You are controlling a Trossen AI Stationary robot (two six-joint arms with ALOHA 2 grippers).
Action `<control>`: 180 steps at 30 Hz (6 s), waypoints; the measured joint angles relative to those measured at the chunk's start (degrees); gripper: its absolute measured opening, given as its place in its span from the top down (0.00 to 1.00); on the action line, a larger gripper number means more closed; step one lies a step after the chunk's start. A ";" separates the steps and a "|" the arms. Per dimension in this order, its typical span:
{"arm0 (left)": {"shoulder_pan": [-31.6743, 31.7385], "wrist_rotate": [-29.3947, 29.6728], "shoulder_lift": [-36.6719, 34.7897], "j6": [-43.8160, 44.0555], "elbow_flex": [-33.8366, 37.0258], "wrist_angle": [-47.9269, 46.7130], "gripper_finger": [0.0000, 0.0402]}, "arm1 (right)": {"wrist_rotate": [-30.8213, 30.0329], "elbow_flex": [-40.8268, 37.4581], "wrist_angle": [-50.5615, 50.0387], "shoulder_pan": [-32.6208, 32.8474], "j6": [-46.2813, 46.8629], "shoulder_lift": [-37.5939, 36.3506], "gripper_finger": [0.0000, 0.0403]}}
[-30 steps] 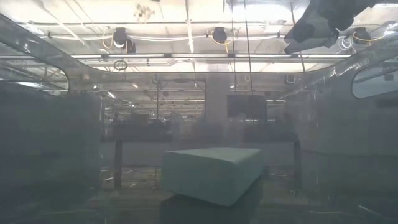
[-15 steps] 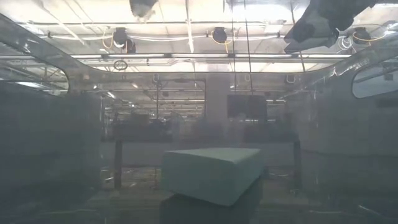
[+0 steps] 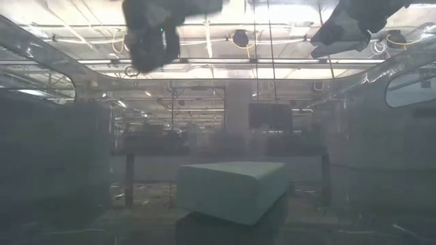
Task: Sort & place blocks by color
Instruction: Put the left light blue block into the black bin, then put the light blue block into the black bin
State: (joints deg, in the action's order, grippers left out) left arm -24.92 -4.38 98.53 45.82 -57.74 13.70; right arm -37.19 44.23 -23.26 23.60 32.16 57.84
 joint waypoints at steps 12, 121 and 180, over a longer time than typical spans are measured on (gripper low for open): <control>-0.23 -0.15 3.62 10.06 0.02 0.36 0.64 | 0.00 0.00 2.27 0.02 0.07 0.00 0.43; -12.38 -2.88 -8.05 61.87 0.00 -37.58 0.67 | 0.00 0.00 2.24 0.00 0.02 -0.02 0.43; 2.45 7.09 -7.23 -16.59 0.02 1.98 0.64 | -0.02 0.00 3.77 0.00 0.07 0.00 0.43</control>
State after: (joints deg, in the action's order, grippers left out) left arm -22.46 2.71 91.30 29.23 -57.71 15.68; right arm -37.21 44.23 -19.49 23.59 32.23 57.84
